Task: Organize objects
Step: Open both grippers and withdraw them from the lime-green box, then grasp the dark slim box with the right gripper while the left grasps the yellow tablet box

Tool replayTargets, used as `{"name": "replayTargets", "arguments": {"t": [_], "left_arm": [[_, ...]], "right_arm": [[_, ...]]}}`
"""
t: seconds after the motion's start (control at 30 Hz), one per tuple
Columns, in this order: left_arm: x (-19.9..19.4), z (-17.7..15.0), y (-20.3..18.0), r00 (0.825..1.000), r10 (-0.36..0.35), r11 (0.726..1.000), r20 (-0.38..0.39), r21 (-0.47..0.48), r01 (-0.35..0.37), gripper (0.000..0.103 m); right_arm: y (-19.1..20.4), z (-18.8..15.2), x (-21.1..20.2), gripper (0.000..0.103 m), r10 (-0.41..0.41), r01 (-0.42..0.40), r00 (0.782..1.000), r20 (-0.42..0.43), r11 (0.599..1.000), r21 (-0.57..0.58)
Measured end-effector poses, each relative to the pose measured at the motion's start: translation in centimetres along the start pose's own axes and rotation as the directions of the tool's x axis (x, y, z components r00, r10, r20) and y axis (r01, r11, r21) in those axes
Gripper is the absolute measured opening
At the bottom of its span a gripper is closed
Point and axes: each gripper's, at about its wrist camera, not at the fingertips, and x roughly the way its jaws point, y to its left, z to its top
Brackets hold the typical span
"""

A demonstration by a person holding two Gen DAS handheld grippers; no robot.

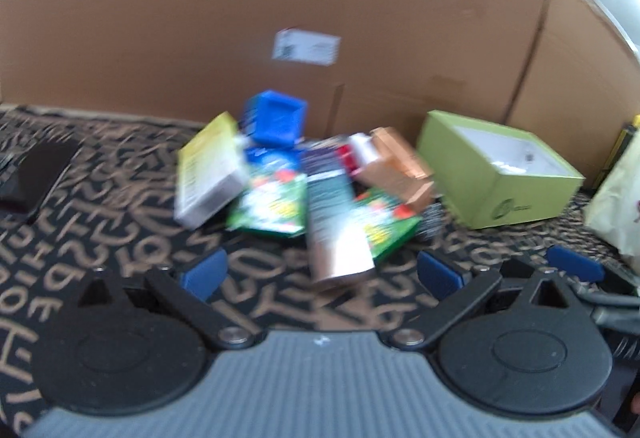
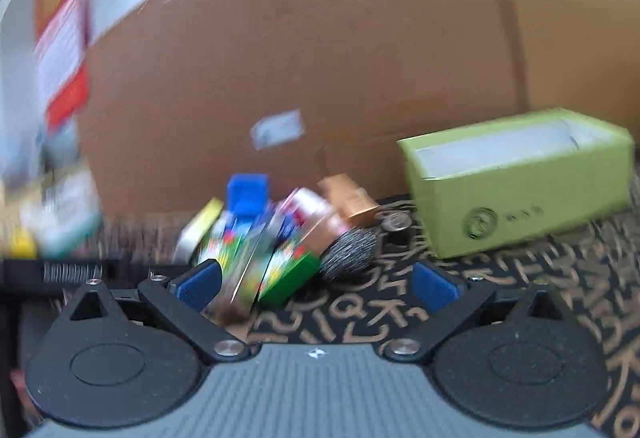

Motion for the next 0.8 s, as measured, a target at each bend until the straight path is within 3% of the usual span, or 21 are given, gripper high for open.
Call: {"name": "replayTargets", "arguments": {"t": [0.13,0.23,0.43,0.5,0.6,0.8], "left_arm": [[-0.3,-0.1,2.4,1.0,0.018,0.999,0.005,-0.032,-0.018,0.103],[0.0,0.6,3.9,0.999,0.036,0.999,0.011,-0.033,-0.036,0.103],[2.1,3.4,6.6,0.997,0.073,0.993,0.015,-0.095,-0.071,0.103],[3.5,4.5,7.6,0.998,0.063,0.988,0.006,-0.139,-0.062,0.103],[6.2,6.0,9.0,0.998,0.05,0.976,-0.025,-0.21,-0.055,0.103],[11.5,7.2,11.1,0.991,0.034,0.945,-0.127,-0.319,-0.073,0.103]], "right_arm": [[3.6,0.0,2.5,0.103,-0.065,0.056,0.997,-0.041,0.98,-0.188],[5.5,0.0,4.4,0.103,-0.049,0.032,0.996,-0.074,0.975,-0.219],[8.9,0.4,9.3,0.093,-0.083,0.039,0.985,-0.153,0.962,-0.271],[9.7,0.1,10.8,0.086,-0.106,0.051,0.98,-0.171,0.953,-0.299],[9.9,-0.2,11.4,0.049,-0.137,0.075,0.975,-0.178,0.945,-0.317],[8.5,0.0,7.9,0.047,-0.1,0.051,0.976,-0.193,0.969,-0.24]]}}
